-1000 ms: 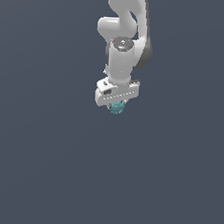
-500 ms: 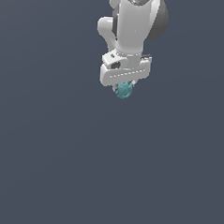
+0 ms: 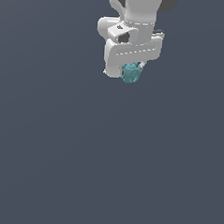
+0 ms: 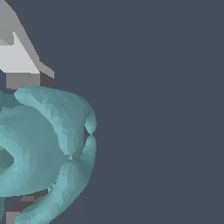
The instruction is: Pick up the object and move it to a goal position.
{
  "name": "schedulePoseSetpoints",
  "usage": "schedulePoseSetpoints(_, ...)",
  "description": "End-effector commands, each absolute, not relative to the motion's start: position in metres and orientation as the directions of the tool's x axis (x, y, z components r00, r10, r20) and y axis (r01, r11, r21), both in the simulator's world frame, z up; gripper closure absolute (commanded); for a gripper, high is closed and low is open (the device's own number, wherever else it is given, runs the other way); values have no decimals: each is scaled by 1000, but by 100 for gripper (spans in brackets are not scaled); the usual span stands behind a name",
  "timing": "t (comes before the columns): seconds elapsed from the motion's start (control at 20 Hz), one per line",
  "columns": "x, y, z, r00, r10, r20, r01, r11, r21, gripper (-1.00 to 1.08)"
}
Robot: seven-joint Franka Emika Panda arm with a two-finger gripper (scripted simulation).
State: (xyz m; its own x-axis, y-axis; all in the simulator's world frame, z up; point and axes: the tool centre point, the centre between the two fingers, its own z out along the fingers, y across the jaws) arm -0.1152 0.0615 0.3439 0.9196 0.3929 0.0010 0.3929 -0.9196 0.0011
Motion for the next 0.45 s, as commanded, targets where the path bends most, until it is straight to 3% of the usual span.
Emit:
schedulePoseSetpoints(0.0, -116, 64, 357, 920, 393, 0, 393, -920, 1, 108)
schedulePoseSetpoints(0.4, -116, 68, 373, 920, 392, 0, 392, -920, 0, 108)
